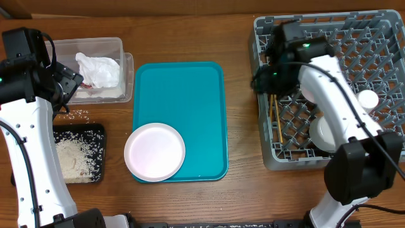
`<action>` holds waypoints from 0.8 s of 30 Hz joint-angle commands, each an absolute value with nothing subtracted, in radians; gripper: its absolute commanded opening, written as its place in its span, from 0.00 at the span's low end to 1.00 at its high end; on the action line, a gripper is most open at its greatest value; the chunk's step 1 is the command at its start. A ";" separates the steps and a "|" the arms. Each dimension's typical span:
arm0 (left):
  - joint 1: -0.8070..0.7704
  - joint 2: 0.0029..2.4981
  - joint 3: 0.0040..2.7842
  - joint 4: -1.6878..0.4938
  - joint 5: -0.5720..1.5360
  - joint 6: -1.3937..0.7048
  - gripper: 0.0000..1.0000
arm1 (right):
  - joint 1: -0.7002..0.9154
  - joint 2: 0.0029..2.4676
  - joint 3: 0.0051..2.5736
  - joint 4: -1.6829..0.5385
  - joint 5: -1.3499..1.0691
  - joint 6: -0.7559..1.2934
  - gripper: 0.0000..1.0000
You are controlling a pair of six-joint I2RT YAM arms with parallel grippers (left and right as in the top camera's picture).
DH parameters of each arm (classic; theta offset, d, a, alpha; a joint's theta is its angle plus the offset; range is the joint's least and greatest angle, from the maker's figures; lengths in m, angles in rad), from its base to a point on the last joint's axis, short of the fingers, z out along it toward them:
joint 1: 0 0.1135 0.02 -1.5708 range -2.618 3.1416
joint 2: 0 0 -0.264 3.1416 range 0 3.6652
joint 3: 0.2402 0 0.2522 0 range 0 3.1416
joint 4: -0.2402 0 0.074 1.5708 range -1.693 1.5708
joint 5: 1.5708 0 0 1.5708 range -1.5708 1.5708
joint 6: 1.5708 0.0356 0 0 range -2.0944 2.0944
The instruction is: Sort waste into correct bins and load items into the dishwasher
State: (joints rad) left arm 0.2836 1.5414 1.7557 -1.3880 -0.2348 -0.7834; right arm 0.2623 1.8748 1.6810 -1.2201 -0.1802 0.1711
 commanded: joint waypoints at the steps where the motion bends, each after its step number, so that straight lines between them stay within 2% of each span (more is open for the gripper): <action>1: 0.287 1.550 1.762 -1.387 -0.235 -0.793 1.00 | 0.360 1.843 1.702 -1.202 -0.362 0.180 0.69; 3: 0.287 1.550 1.762 -1.387 -0.235 -0.793 1.00 | 0.424 1.848 1.701 -1.186 -0.395 0.189 0.79; 5: 0.287 1.550 1.762 -1.387 -0.235 -0.793 1.00 | 0.489 1.856 1.701 -1.163 -0.390 0.215 0.84; 11: 0.287 1.550 1.762 -1.387 -0.235 -0.793 1.00 | 0.692 1.915 1.701 -1.061 -0.191 0.447 0.88; 13: 0.287 1.550 1.762 -1.387 -0.235 -0.793 1.00 | 0.739 1.952 1.700 -1.032 -0.146 0.513 0.84; 17: 0.287 1.550 1.762 -1.387 -0.235 -0.793 1.00 | 0.799 2.054 1.700 -0.990 -0.120 0.634 0.63; 24: 0.287 1.550 1.762 -1.387 -0.235 -0.793 1.00 | 0.842 2.162 1.700 -0.952 -0.151 0.659 0.48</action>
State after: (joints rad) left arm 0.2836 1.5414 1.7557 -1.3880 -0.2348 -0.7834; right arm 0.8314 2.1551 1.6840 -0.9596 -0.1528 0.6136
